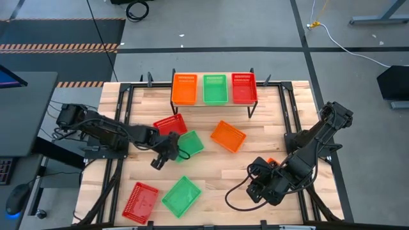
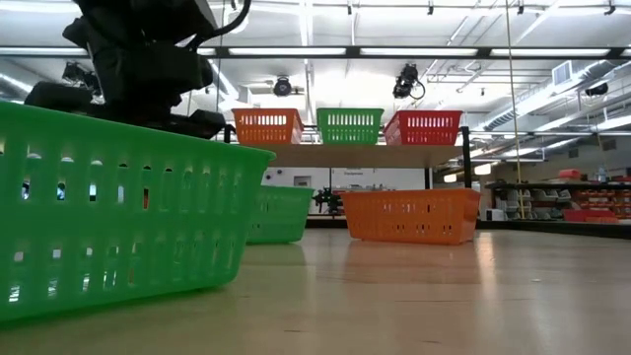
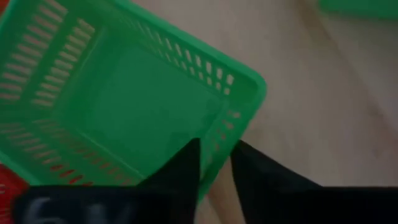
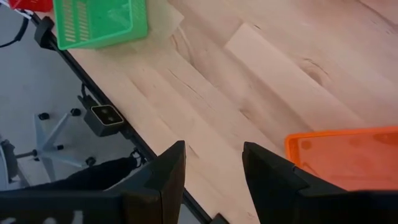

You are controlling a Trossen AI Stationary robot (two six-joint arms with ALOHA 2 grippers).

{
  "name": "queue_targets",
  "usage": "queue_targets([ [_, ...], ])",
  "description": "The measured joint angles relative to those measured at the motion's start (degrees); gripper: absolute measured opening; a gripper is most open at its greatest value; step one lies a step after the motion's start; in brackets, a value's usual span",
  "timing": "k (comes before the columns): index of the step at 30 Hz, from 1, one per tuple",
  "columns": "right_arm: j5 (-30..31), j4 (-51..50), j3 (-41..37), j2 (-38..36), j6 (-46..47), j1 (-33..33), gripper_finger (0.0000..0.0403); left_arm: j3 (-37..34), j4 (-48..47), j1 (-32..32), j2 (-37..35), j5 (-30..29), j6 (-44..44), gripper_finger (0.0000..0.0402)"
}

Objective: Stack baskets on shelf by color
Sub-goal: Stack the top green bin on the green bin on the shelf

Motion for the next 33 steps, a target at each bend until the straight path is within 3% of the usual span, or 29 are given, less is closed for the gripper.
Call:
queue_targets([
  [3,0.0,-0.4,0.0,0.0,-0.1,0.0,0.0165,1.0,1.5,-1.9,0.0,0.2,-6.1,0.0028],
  [5,0.0,-0.5,0.0,0.0,-0.1,0.0,0.0165,2.4,1.2,-3.5,0.0,-0.1,-8.6,0.0015],
  [14,1.1,-1.9,0.0,0.0,-1.2,0.0,0.0165,14.5,-0.5,-9.1,0.0,-3.1,-7.4,0.0014],
  [20,2.7,-2.3,0.0,0.0,-1.2,0.0,0.0165,27.7,-9.5,-9.5,0.0,-8.6,-7.3,0.0016],
  [27,4.9,-2.5,0.0,0.0,-1.2,0.0,0.0165,42.5,-22.1,-7.3,0.0,-18.1,-4.5,0.0014],
  [33,6.6,-2.5,0.0,0.0,-1.2,0.0,0.0165,49.9,-27.4,-1.2,0.0,-26.0,-2.4,0.0014],
])
